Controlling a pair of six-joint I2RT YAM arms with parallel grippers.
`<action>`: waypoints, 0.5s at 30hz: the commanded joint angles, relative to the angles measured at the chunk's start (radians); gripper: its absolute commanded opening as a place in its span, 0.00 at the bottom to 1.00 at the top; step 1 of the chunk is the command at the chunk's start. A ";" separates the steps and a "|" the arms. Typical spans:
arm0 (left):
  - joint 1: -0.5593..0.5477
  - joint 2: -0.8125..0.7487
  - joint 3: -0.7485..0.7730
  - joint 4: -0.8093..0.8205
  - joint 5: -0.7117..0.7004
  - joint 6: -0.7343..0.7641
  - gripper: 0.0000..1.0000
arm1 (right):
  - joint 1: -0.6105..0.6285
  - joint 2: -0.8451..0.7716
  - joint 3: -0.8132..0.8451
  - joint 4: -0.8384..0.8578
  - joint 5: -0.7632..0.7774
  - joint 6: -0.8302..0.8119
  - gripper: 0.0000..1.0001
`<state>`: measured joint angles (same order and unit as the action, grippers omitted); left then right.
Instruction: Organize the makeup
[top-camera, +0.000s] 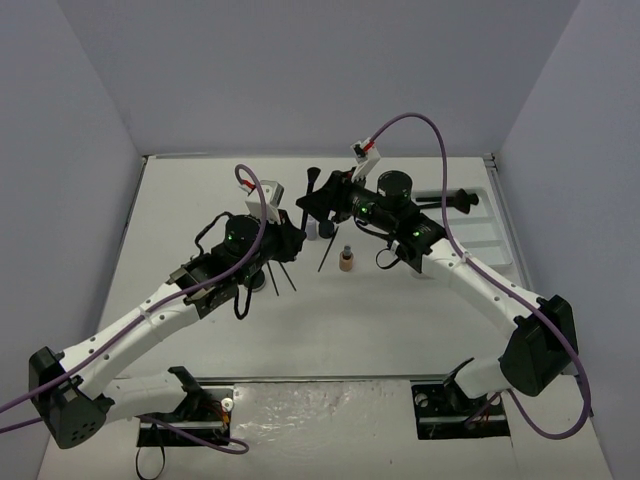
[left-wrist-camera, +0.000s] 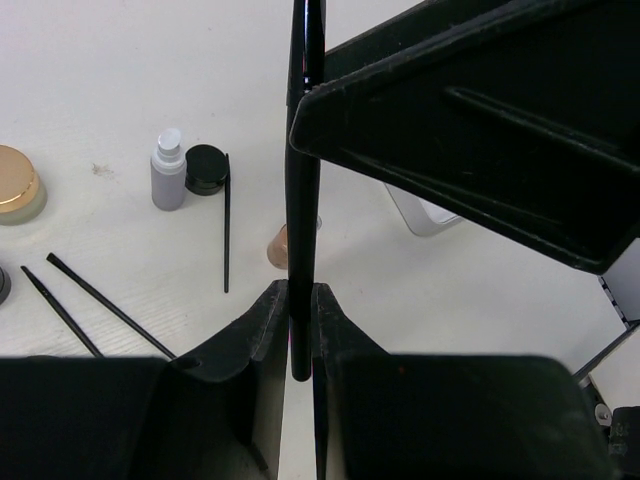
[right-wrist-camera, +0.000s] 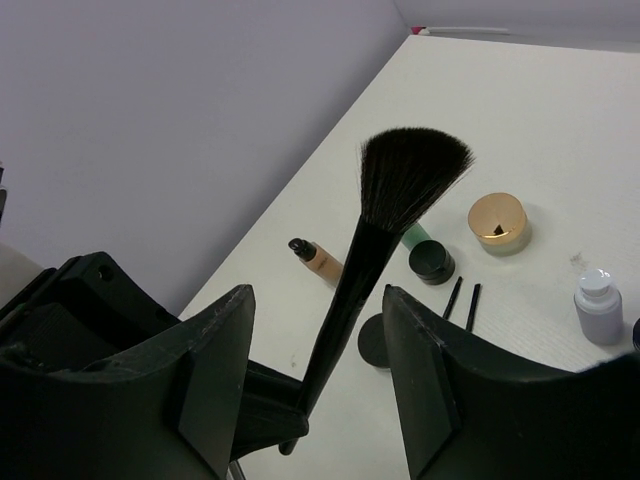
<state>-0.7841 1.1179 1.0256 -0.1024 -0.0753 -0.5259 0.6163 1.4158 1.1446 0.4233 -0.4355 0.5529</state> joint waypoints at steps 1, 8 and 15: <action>-0.006 -0.021 0.045 0.113 -0.012 0.014 0.00 | 0.005 -0.007 0.017 0.043 0.053 -0.007 0.49; -0.010 -0.001 0.045 0.138 0.007 0.008 0.00 | 0.006 0.001 0.011 0.067 0.036 0.017 0.31; -0.014 0.031 0.054 0.135 0.017 0.007 0.01 | 0.006 0.002 0.007 0.072 0.039 0.022 0.05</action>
<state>-0.7910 1.1387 1.0256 -0.0464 -0.0743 -0.5259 0.6165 1.4201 1.1438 0.4026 -0.4039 0.5816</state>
